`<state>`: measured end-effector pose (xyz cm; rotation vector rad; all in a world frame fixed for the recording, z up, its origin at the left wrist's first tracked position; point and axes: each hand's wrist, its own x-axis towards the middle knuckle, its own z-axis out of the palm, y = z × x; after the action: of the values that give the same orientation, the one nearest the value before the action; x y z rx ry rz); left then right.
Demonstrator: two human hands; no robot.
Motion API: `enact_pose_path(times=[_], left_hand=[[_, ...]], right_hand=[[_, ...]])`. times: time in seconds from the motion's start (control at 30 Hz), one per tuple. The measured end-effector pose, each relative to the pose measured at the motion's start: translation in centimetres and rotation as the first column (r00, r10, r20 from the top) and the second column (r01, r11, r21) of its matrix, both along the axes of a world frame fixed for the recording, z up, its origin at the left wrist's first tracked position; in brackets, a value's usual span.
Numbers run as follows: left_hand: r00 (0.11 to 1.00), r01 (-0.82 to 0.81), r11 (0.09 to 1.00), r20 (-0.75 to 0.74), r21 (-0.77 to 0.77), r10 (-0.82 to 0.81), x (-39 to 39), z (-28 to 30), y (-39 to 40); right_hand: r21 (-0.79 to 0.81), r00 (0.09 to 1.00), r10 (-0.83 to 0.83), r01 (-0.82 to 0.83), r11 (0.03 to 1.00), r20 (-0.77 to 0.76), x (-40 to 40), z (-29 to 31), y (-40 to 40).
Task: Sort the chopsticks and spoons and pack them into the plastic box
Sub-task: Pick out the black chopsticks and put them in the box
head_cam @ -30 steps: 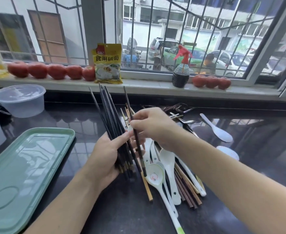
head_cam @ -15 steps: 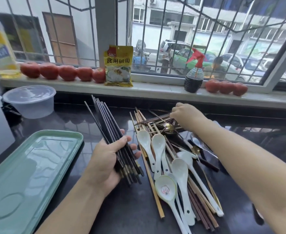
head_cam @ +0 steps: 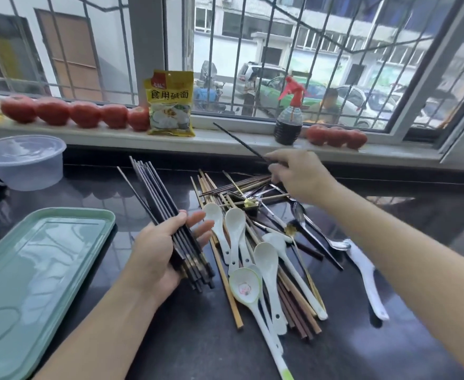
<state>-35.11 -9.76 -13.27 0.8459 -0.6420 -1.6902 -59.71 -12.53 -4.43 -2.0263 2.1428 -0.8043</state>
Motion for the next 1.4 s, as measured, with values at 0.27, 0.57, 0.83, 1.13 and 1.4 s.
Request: enact_pose_path(times=[0.27,0.57,0.83,1.13,1.4], left_hand=[[0.998,0.061,0.997,-0.011,0.047,-0.06,-0.8,-0.8,0.3],[0.996,-0.074,0.99,-0.037,0.118,0.078,0.2,-1.9,-1.1],[0.997,-0.08,0.993,0.014,0.083,0.079,-0.3,-2.1,-1.1],[0.997,-0.077,0.996,-0.027,0.046,0.078,-0.2,-2.0,-1.2],[0.998,-0.041,0.997,-0.056,-0.069,0.037,0.3,-1.8,-1.6]], right_hand=[[0.015,0.959,0.28,-0.28,0.96,-0.034,11.8,-9.0,7.7],[0.421,0.954,0.228,-0.128,0.898,-0.196,0.7,-8.6,7.8],[0.332,0.998,-0.061,0.056,0.941,0.003,-6.8,-9.1,7.8],[0.058,1.0,-0.003,0.003,0.998,0.008,-2.5,-6.1,3.4],[0.48,0.956,0.124,0.02,0.877,-0.266,-1.2,-8.7,-10.1]])
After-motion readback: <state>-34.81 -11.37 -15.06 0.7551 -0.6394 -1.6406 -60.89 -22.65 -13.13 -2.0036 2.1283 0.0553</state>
